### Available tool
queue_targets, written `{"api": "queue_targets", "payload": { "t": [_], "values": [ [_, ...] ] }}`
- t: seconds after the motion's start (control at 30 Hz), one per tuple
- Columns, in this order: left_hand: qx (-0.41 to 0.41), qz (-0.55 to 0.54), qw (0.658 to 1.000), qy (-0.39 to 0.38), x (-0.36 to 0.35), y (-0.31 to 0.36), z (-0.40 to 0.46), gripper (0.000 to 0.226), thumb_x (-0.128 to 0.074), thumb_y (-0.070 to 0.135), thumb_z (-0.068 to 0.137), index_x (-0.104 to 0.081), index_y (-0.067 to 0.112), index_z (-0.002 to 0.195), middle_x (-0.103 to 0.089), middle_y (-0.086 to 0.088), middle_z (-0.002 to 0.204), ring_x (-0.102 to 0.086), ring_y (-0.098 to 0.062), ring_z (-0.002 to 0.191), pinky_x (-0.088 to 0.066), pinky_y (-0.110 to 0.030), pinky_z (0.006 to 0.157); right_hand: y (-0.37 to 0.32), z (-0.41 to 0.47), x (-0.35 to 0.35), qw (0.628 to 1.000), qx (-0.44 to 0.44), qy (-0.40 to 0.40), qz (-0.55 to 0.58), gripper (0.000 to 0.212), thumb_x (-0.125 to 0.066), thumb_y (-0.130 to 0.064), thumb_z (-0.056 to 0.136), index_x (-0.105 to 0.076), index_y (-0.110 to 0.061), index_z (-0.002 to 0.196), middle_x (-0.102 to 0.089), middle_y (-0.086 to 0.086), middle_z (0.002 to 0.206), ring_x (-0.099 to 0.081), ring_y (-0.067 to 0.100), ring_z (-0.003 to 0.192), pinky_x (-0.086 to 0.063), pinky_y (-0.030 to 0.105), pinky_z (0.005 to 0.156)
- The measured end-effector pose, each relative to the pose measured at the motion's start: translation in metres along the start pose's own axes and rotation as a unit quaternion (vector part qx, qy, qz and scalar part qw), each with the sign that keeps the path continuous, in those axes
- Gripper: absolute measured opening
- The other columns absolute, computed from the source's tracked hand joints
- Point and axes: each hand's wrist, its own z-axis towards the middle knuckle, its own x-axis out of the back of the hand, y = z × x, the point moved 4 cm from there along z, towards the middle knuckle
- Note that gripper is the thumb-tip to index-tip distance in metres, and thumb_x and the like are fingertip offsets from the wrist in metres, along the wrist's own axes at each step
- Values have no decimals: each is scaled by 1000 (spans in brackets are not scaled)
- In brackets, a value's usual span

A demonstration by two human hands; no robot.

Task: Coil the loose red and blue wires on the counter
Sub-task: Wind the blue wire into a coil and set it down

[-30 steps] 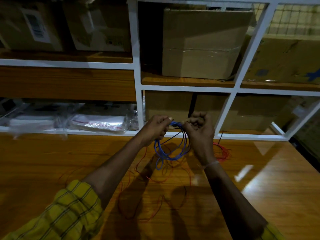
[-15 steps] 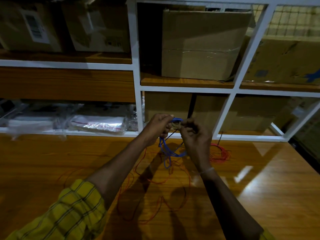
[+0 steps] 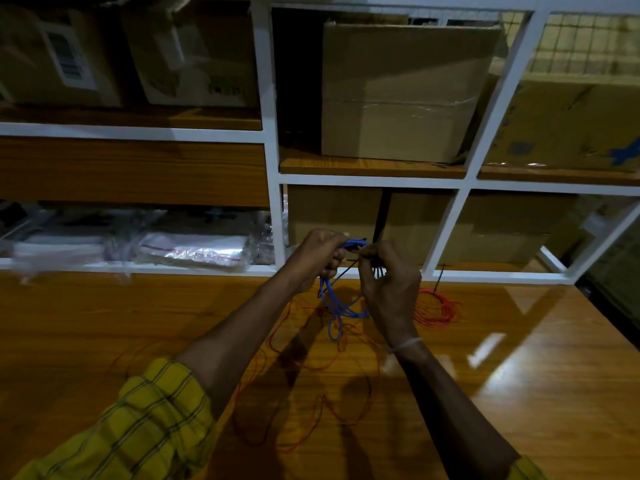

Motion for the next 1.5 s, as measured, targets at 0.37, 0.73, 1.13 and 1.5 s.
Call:
{"api": "queue_targets", "payload": {
  "t": [0.37,0.73,1.13,1.5],
  "values": [
    [-36,37,999,-6,-3,8,-3,24,-50,27,108,-59,16,89,-43,8,60,-31,-7,47,-24,-22,45,7,4,-1,988,-100,21,112,7,-71,-3,93,-67,-8,96,-67,-1,89,-63,8,81,-51,21,69],
    [-51,57,997,-5,-5,7,-3,18,-48,24,109,-59,10,103,-43,8,59,-32,-6,46,-25,-21,44,34,16,-4,876,-334,59,342,33,-70,-1,94,-51,-4,120,-66,26,105,-73,37,99,-62,33,79],
    [-78,121,989,-1,-7,6,-3,34,-52,29,107,-62,-1,96,-37,1,64,-29,-10,48,-22,-28,49,48,21,-9,798,-436,19,416,29,-70,3,91,-55,-4,115,-66,22,106,-74,23,86,-48,22,56],
    [-80,76,994,-6,-5,12,-7,20,-50,26,108,-65,18,97,-43,8,61,-33,-6,48,-24,-24,46,33,9,3,887,-333,-29,319,25,-75,-4,90,-68,-4,114,-73,14,101,-70,16,88,-56,22,74]
  ]
}}
